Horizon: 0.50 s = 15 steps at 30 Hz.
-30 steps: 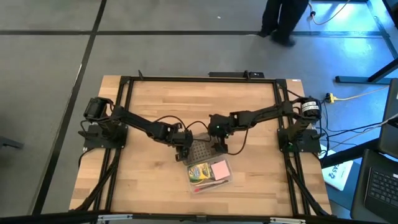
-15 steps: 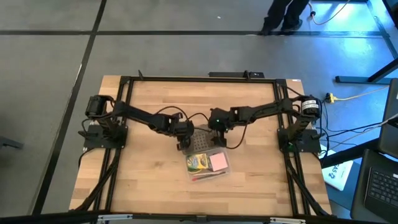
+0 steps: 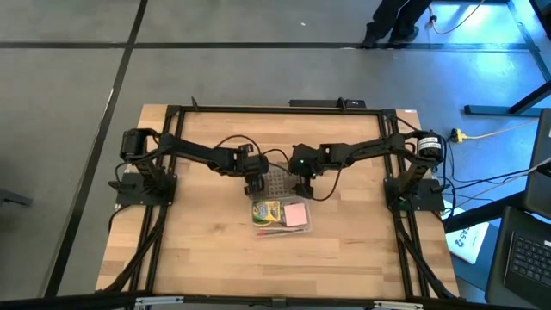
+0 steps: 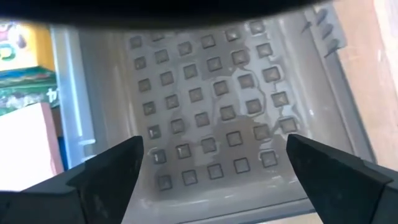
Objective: Pack school essentials
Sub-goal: Close the supply box
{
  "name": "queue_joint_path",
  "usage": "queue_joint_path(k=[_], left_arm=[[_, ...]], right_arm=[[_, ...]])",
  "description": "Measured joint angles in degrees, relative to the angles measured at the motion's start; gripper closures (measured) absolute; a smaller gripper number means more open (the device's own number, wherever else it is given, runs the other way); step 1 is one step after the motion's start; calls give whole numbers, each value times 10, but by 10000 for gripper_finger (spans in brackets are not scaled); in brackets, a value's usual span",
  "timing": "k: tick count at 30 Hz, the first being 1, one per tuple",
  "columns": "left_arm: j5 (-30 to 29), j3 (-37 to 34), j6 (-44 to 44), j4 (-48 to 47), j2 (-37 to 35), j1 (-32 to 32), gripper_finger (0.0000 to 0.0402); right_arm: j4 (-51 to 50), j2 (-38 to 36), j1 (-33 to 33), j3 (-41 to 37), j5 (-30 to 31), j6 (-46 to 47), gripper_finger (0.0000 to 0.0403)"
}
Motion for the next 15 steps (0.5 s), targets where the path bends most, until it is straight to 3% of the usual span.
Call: queue_joint_path(k=[8, 15], left_arm=[[-14, 0, 11, 10, -3, 15, 305], [-15, 12, -8, -2, -27, 11, 305]], right_arm=[[-4, -10, -1, -1, 0, -17, 6], [-29, -84, -1, -1, 27, -33, 6]])
